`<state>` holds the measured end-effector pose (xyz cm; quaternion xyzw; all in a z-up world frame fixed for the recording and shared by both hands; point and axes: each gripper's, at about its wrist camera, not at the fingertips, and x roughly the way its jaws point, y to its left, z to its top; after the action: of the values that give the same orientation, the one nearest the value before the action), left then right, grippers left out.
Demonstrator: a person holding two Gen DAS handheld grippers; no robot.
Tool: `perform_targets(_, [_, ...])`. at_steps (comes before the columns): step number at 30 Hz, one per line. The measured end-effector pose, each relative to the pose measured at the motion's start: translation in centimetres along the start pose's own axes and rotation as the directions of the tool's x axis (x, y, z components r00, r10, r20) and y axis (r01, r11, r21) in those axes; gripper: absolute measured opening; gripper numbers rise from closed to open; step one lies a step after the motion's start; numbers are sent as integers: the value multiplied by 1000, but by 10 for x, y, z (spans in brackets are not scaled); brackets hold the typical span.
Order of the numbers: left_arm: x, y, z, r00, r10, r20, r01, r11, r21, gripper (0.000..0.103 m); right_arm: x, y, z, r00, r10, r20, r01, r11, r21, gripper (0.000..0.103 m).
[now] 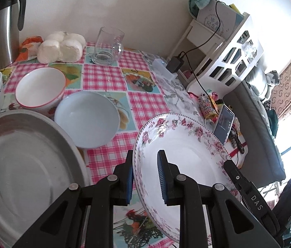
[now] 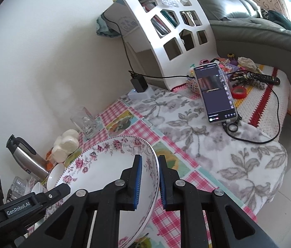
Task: Organize plates and bowls
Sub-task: 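Carry the pink floral plate with the right gripper toward the steel basin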
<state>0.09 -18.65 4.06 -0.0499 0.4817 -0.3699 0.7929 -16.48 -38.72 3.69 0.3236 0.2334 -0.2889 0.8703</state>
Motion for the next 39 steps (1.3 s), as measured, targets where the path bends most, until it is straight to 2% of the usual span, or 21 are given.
perform_targets(23, [-51, 77, 9, 996, 58, 62, -53, 995, -88, 22, 5, 85, -34, 997, 59, -42, -64, 990, -123, 17])
perform_targets(39, [-83, 145, 1, 989, 134, 66, -120, 977, -176, 22, 16, 146, -72, 986, 115, -119, -138, 969, -203, 17])
